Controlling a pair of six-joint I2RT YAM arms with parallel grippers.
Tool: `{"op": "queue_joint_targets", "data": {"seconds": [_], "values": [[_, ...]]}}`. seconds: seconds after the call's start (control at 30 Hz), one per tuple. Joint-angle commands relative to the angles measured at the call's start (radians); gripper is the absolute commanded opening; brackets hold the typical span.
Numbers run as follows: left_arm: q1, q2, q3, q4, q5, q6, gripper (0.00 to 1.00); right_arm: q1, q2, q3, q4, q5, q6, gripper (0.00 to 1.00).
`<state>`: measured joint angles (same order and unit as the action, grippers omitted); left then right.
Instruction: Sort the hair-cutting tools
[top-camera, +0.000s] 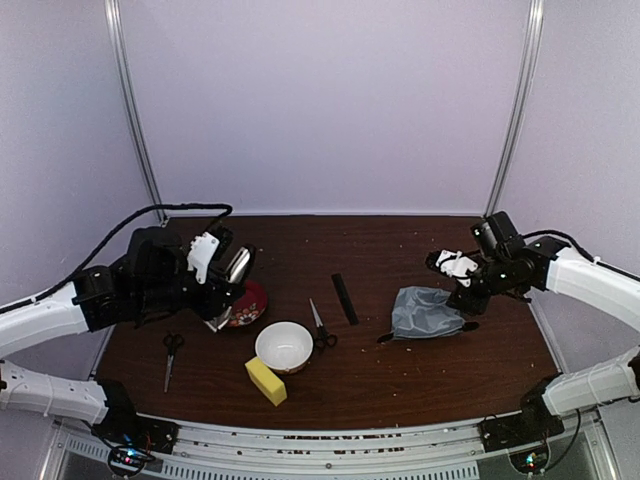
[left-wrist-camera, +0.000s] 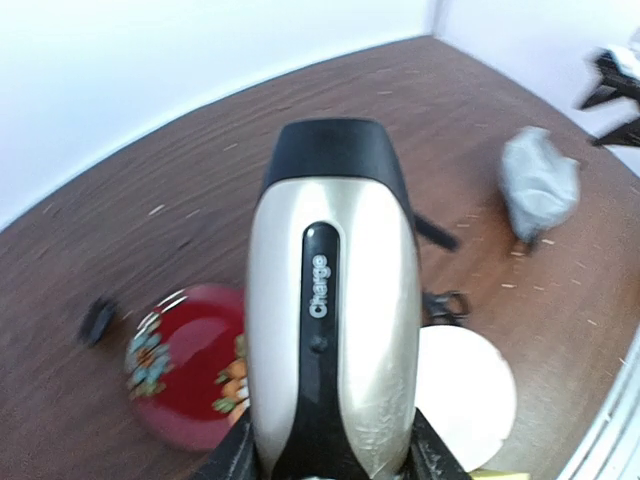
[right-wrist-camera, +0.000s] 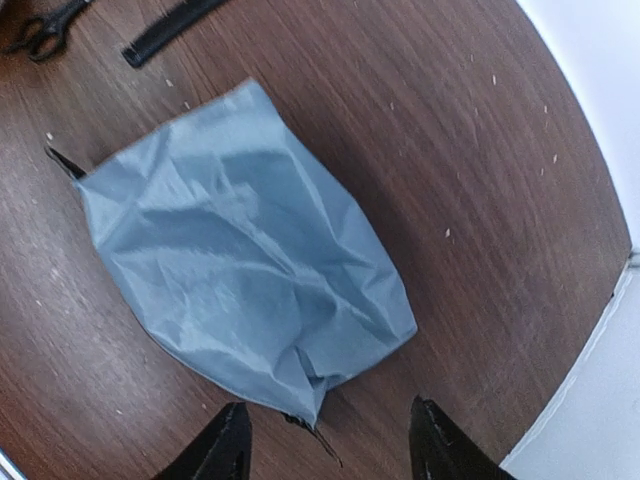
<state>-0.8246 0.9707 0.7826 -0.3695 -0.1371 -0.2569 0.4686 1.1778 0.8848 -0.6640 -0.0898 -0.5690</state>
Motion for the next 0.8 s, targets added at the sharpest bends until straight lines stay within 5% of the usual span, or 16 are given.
{"op": "queue_joint_targets", "data": {"seconds": [0.0,0.1,0.37,0.77], "values": [[-0.068,0.043,0.009,0.253,0.186,0.126,0.0,-0.05,0.01,-0.025,-0.128,-0.002,-0.022,0.6],[-0.103,0.099,0.034,0.288,0.232,0.165,0.0,-0.047,-0.005,-0.086,-0.1,0.018,-0.058,0.67],[-0.177,0.241,0.114,0.314,0.292,0.216,0.0,0.008,0.043,-0.158,-0.018,0.107,-0.181,0.62],[-0.22,0.247,0.069,0.426,0.185,0.154,0.0,0.202,-0.071,-0.351,0.311,0.365,-0.34,0.69]]}}
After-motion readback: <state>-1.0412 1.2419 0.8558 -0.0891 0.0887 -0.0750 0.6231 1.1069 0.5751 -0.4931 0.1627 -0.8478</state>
